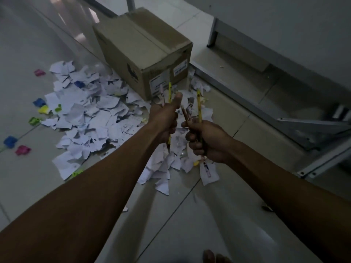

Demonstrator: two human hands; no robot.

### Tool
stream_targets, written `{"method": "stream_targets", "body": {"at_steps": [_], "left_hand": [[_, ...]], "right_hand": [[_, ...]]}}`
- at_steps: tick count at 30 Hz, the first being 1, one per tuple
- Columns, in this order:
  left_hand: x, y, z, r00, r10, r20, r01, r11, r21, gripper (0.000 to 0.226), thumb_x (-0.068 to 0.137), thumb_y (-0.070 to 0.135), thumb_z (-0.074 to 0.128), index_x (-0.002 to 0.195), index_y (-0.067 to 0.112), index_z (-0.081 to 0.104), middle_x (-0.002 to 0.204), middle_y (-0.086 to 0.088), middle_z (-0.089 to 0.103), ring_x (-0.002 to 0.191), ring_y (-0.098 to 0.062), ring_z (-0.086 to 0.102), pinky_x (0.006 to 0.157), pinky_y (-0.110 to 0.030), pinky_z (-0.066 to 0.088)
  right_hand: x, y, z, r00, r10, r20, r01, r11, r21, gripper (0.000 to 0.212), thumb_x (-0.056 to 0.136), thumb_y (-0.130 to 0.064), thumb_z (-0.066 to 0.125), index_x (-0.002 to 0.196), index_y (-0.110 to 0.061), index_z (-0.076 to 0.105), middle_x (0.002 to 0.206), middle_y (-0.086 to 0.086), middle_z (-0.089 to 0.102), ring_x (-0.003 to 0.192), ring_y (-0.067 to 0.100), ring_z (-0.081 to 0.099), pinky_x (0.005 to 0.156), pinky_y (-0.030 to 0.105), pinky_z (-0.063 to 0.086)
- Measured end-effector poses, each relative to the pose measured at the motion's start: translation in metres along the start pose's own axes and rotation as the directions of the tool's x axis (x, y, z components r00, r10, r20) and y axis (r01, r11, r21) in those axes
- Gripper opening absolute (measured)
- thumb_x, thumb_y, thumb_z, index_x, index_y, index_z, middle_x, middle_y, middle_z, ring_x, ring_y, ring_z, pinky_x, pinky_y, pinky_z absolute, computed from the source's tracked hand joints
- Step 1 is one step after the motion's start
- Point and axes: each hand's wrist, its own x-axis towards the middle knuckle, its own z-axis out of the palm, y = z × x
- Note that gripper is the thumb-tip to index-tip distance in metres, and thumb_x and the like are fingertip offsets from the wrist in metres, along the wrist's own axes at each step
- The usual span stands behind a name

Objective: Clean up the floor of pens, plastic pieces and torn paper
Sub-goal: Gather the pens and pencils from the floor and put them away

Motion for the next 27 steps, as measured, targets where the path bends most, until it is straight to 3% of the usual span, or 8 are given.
{"method": "stream_targets", "body": {"at_steps": [3, 7, 11, 16, 18, 21, 25, 27], "left_hand": [[-0.025, 0.028, 0.01, 0.999, -0.045, -0.011, 0.045, 0.999, -0.022, 0.044, 0.087, 0.04, 0.067, 0.105, 0.0, 0.064, 0.067, -0.008, 0.056, 0.041, -0.015, 0.026, 0.041, -0.02, 0.026], [-0.074, 0.093, 0.029, 0.994, -0.112, -0.017, 0.111, 0.992, -0.056, 0.023, 0.096, 0.025, 0.055, 0.1, 0.003, 0.059, 0.078, -0.008, 0.063, 0.033, -0.009, 0.023, 0.037, -0.016, 0.021], [-0.139, 0.18, 0.052, 0.99, -0.139, 0.026, 0.139, 0.99, 0.012, 0.027, 0.102, 0.027, 0.043, 0.085, 0.008, 0.051, 0.086, -0.014, 0.071, 0.035, -0.011, 0.023, 0.036, -0.015, 0.02], [-0.227, 0.291, 0.092, 0.995, -0.087, 0.055, 0.079, 0.989, 0.128, 0.024, 0.101, 0.029, 0.042, 0.09, 0.011, 0.054, 0.065, -0.009, 0.067, 0.041, -0.015, 0.032, 0.039, -0.018, 0.022], [-0.265, 0.338, 0.114, 0.996, -0.053, 0.076, 0.04, 0.984, 0.171, 0.022, 0.101, 0.029, 0.042, 0.091, 0.013, 0.054, 0.055, -0.003, 0.058, 0.05, -0.016, 0.04, 0.043, -0.021, 0.026], [-0.321, 0.397, 0.149, 0.988, -0.07, 0.137, 0.04, 0.977, 0.212, 0.026, 0.101, 0.033, 0.042, 0.081, 0.019, 0.049, 0.057, 0.0, 0.045, 0.052, -0.016, 0.036, 0.047, -0.024, 0.025], [-0.382, 0.455, 0.198, 0.969, -0.019, 0.245, -0.048, 0.963, 0.265, 0.029, 0.101, 0.035, 0.043, 0.08, 0.016, 0.049, 0.059, -0.003, 0.044, 0.051, -0.017, 0.035, 0.049, -0.025, 0.025], [-0.412, 0.479, 0.226, 0.957, 0.002, 0.291, -0.085, 0.958, 0.274, 0.028, 0.101, 0.032, 0.043, 0.079, 0.015, 0.049, 0.062, -0.003, 0.045, 0.053, -0.016, 0.039, 0.051, -0.027, 0.028]], "right_hand": [[-0.031, -0.025, 0.012, 1.0, 0.01, 0.01, -0.009, 0.999, -0.044, 0.021, 0.104, -0.031, 0.037, 0.1, -0.017, 0.053, 0.058, 0.001, 0.042, 0.041, 0.012, 0.024, 0.039, 0.019, 0.021], [-0.101, -0.077, 0.024, 0.999, 0.044, -0.029, -0.044, 0.999, -0.01, 0.026, 0.103, -0.036, 0.038, 0.099, -0.019, 0.056, 0.062, 0.005, 0.052, 0.042, 0.016, 0.042, 0.037, 0.016, 0.023], [-0.185, -0.143, 0.03, 0.993, 0.066, -0.096, -0.064, 0.998, 0.03, 0.03, 0.103, -0.033, 0.035, 0.101, -0.013, 0.057, 0.077, 0.015, 0.068, 0.055, 0.025, 0.063, 0.046, 0.022, 0.043], [-0.292, -0.226, 0.034, 0.977, 0.066, -0.202, -0.052, 0.996, 0.07, 0.026, 0.102, -0.028, 0.036, 0.092, -0.012, 0.054, 0.086, 0.017, 0.068, 0.065, 0.029, 0.066, 0.058, 0.034, 0.056], [-0.341, -0.263, 0.033, 0.965, 0.042, -0.261, -0.02, 0.996, 0.088, 0.023, 0.103, -0.025, 0.037, 0.091, -0.012, 0.053, 0.079, 0.014, 0.065, 0.061, 0.026, 0.063, 0.057, 0.033, 0.054], [-0.416, -0.311, 0.027, 0.935, -0.008, -0.354, 0.059, 0.99, 0.132, 0.022, 0.103, -0.023, 0.037, 0.09, -0.012, 0.051, 0.062, 0.007, 0.049, 0.046, 0.019, 0.043, 0.046, 0.025, 0.037], [-0.507, -0.356, 0.018, 0.89, -0.06, -0.451, 0.151, 0.974, 0.168, 0.022, 0.103, -0.021, 0.037, 0.091, -0.013, 0.053, 0.054, -0.001, 0.033, 0.041, 0.011, 0.022, 0.04, 0.017, 0.02], [-0.555, -0.373, 0.012, 0.87, -0.071, -0.488, 0.208, 0.95, 0.231, 0.025, 0.102, -0.033, 0.04, 0.09, -0.015, 0.052, 0.052, -0.003, 0.028, 0.039, 0.009, 0.017, 0.039, 0.015, 0.015]]}}
